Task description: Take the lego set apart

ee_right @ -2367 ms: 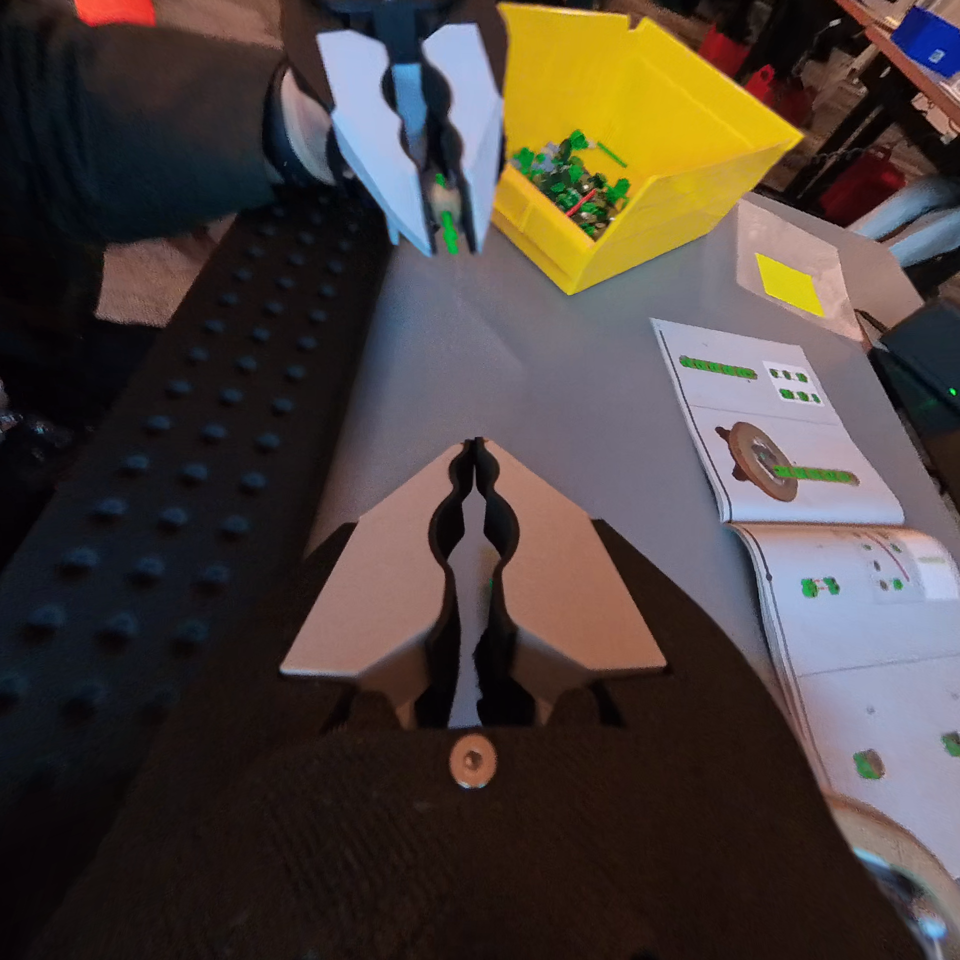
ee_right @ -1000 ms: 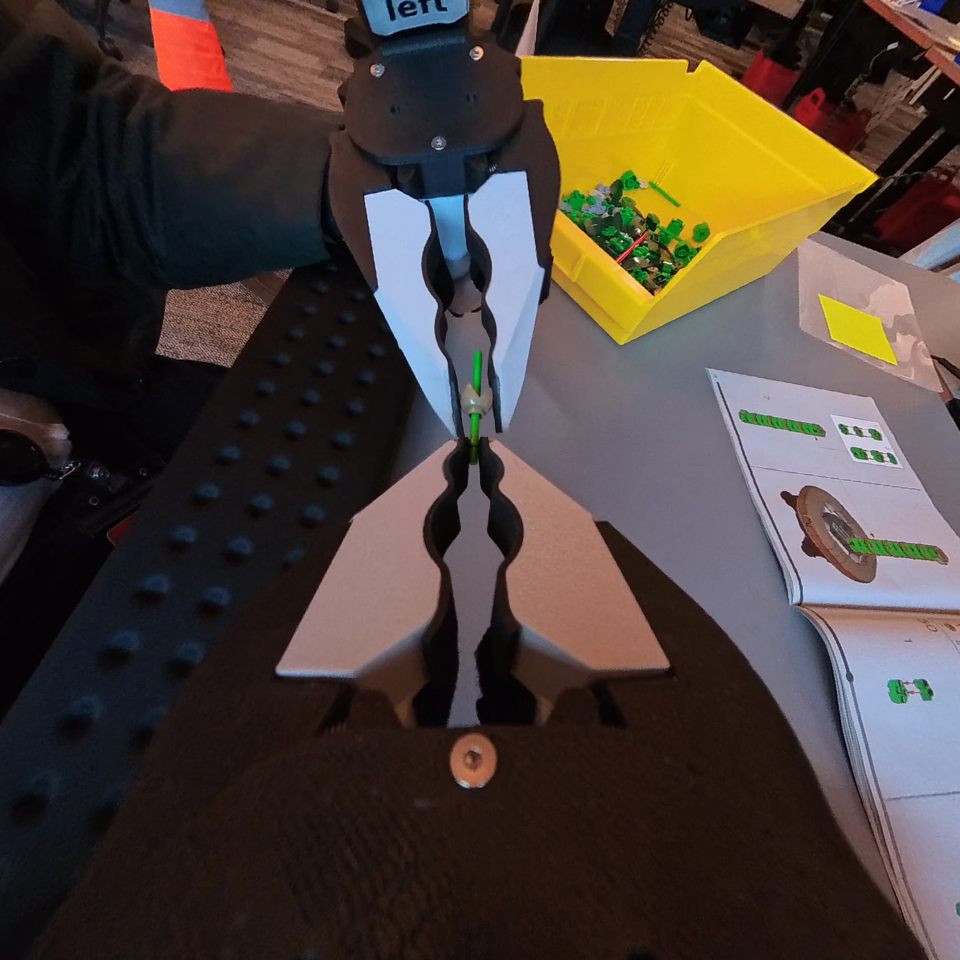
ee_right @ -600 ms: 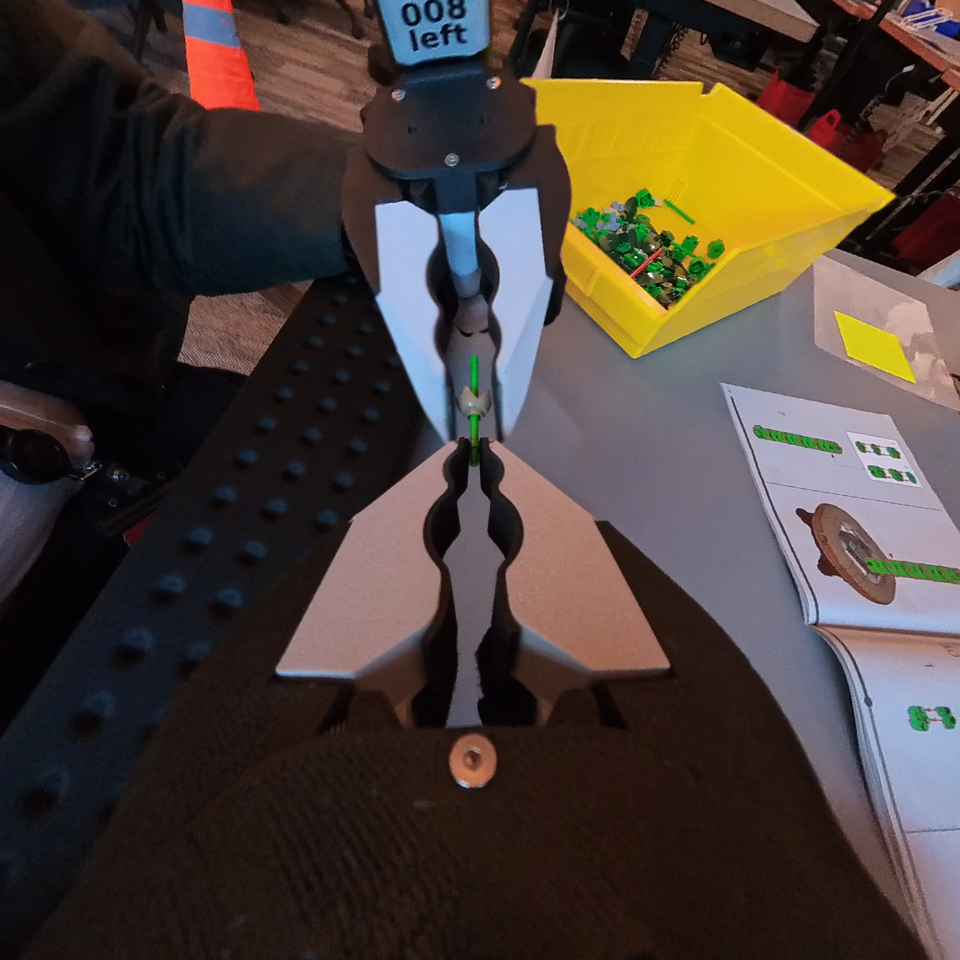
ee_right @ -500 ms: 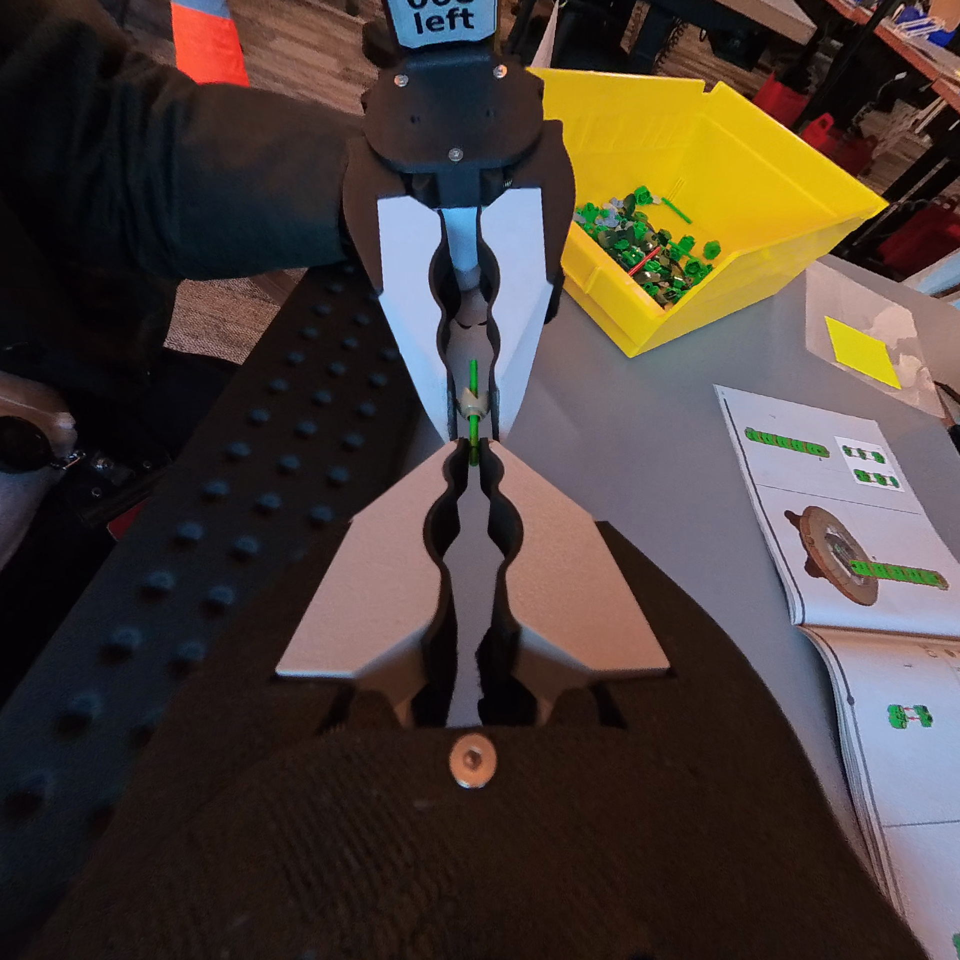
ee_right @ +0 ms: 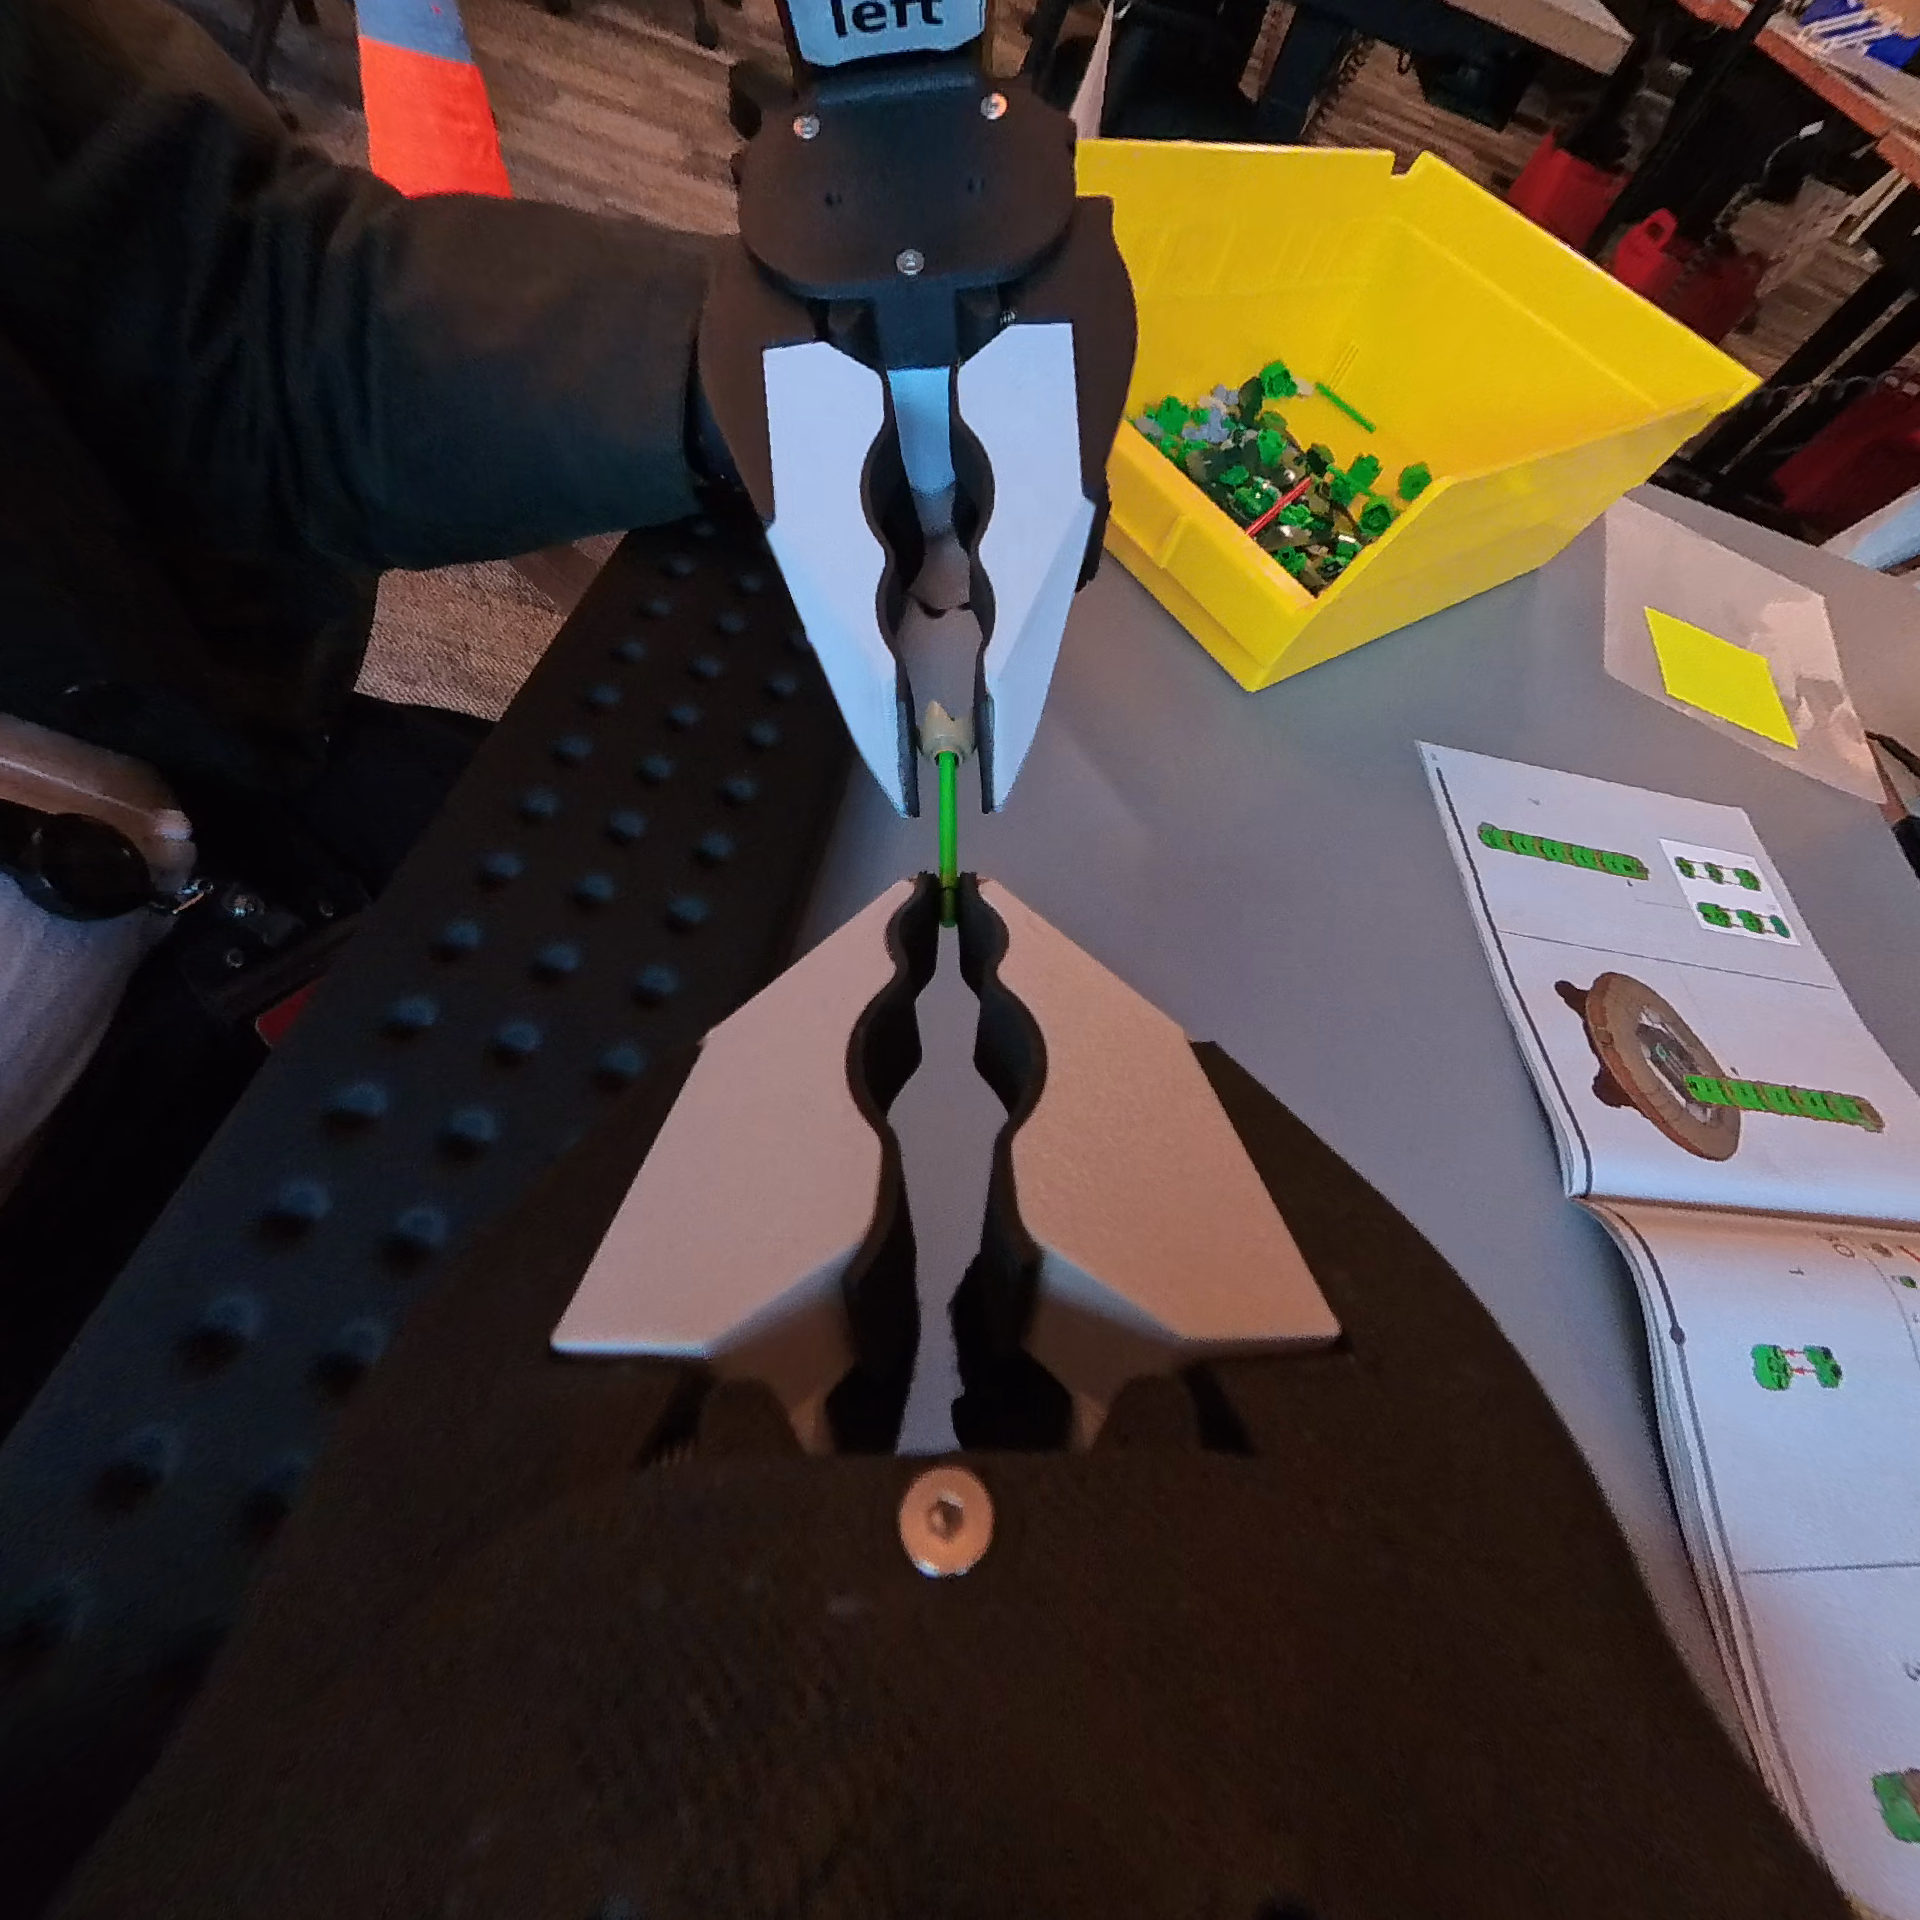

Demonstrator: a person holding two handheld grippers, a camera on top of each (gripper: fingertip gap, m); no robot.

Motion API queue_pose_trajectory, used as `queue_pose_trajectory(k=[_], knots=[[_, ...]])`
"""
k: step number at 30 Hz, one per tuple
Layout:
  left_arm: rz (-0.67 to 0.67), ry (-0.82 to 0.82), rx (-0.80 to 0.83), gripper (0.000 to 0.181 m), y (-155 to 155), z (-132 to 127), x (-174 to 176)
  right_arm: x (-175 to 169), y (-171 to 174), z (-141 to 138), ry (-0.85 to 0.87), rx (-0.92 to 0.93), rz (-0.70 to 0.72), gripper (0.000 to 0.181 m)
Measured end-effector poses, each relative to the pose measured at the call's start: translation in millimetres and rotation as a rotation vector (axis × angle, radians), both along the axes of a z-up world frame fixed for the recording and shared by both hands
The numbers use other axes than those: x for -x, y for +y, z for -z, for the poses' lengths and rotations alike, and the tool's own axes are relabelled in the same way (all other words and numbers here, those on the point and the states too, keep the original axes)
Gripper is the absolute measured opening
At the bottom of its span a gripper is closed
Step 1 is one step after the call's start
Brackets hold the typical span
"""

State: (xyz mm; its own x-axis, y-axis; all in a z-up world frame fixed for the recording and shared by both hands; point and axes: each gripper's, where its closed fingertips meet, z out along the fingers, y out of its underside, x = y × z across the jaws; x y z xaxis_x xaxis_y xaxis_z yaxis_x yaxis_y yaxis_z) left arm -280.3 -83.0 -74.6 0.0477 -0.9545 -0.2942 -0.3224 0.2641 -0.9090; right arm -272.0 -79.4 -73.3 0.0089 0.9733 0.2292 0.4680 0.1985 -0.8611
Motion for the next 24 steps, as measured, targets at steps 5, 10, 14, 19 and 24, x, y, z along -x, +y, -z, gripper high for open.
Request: queue_pose_trajectory(k=[5,10,14,19,24], knots=[[0.002,0.029,-0.015,0.012,-1,5,-2,-4,-1,4,-0.032,0.012,-0.009,0.003],[0.007,0.034,-0.009,0.012,-2,6,-3,-8,-2,3,-0.038,0.025,-0.013,0.003],[-0.057,0.040,-0.016,0.012,10,6,9,-31,14,11,-0.108,0.017,0.077,0.003],[-0.049,-0.125,0.060,0.012,14,-21,21,-53,23,-21,0.104,0.142,0.107,0.003],[-0.228,0.120,-0.229,0.012,39,16,16,-40,24,29,-0.137,0.118,0.119,0.003]])
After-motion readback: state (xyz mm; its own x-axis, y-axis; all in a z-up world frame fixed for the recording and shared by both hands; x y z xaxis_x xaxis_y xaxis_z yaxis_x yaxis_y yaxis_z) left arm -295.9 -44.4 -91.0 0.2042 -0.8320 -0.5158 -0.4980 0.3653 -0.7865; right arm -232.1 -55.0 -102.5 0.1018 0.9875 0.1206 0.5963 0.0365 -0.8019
